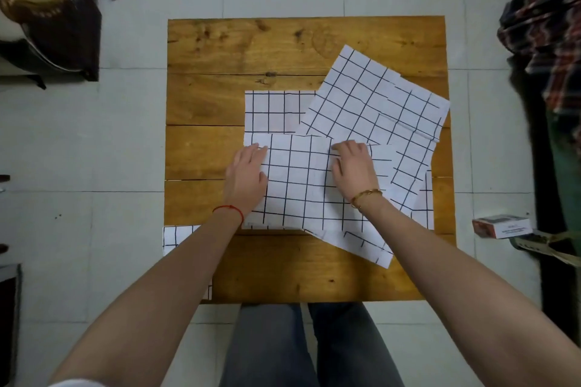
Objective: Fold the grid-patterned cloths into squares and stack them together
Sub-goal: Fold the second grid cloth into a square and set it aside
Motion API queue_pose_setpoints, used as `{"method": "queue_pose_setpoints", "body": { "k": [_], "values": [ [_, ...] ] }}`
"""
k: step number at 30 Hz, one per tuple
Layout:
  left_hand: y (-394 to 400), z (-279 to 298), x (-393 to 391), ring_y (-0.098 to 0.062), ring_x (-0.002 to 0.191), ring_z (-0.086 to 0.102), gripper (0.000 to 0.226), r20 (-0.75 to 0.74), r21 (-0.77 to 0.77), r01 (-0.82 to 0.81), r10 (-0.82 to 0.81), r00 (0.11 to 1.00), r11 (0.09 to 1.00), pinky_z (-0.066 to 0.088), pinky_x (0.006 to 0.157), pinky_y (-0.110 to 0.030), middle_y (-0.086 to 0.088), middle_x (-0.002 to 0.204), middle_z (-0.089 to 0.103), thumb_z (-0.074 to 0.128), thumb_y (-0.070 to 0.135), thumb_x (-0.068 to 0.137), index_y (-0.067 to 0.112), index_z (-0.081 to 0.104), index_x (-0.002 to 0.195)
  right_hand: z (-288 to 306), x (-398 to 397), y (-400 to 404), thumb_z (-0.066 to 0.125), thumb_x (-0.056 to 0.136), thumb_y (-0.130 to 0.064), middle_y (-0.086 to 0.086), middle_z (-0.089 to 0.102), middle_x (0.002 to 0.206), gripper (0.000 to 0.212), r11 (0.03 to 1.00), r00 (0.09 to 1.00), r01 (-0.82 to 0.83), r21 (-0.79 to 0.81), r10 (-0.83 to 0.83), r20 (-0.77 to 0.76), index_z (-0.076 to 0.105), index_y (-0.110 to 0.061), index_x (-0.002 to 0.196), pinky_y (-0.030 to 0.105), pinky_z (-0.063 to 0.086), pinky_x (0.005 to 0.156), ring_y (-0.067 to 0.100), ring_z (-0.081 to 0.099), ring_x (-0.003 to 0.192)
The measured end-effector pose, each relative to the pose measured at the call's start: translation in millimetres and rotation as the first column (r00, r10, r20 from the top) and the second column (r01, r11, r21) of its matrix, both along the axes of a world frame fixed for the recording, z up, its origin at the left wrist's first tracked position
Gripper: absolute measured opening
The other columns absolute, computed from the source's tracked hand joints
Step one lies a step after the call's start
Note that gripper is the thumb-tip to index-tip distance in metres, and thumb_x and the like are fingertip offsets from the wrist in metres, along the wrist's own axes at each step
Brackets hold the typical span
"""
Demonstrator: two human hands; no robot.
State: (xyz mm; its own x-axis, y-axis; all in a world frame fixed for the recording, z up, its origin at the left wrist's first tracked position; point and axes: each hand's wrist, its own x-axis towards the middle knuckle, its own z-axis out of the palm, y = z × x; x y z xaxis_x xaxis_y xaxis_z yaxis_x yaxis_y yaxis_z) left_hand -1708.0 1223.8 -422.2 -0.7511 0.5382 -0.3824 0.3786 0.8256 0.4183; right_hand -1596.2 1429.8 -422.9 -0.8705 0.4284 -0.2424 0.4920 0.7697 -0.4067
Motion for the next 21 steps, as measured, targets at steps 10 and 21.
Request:
{"method": "queue_pose_setpoints", "body": {
  "k": [10, 21],
  "values": [
    [14, -49, -15, -0.028, 0.149, -0.001, 0.068, -0.053, -0.241, 0.191, -0.21, 0.976, 0.951, 0.008, 0.118, -0.056, -0.005, 0.162, 0.004, 0.043, 0.027, 0.097, 0.021, 0.006, 0.154, -45, -5, -20, 0.052, 0.087, -0.026, 0.007, 0.043, 0.144, 0.056, 0.946, 0.932, -0.282, 0.158, 0.231, 0.277, 0.041, -0.011, 0.14, 0.051, 0.026, 0.112, 0.035, 0.034, 0.135],
    [7, -66, -2, -0.027, 0.149, -0.003, 0.065, -0.094, -0.203, 0.127, -0.148, 0.984, 0.971, 0.009, 0.118, -0.057, -0.006, 0.162, 0.0, 0.039, 0.028, 0.098, 0.019, 0.007, 0.154, -53, 25, 23, 0.028, 0.095, -0.031, 0.005, 0.032, 0.152, 0.056, 0.951, 0.976, -0.086, 0.298, 0.021, 0.217, 0.028, -0.011, 0.147, 0.051, 0.007, 0.117, 0.031, 0.021, 0.142]
  ]
}}
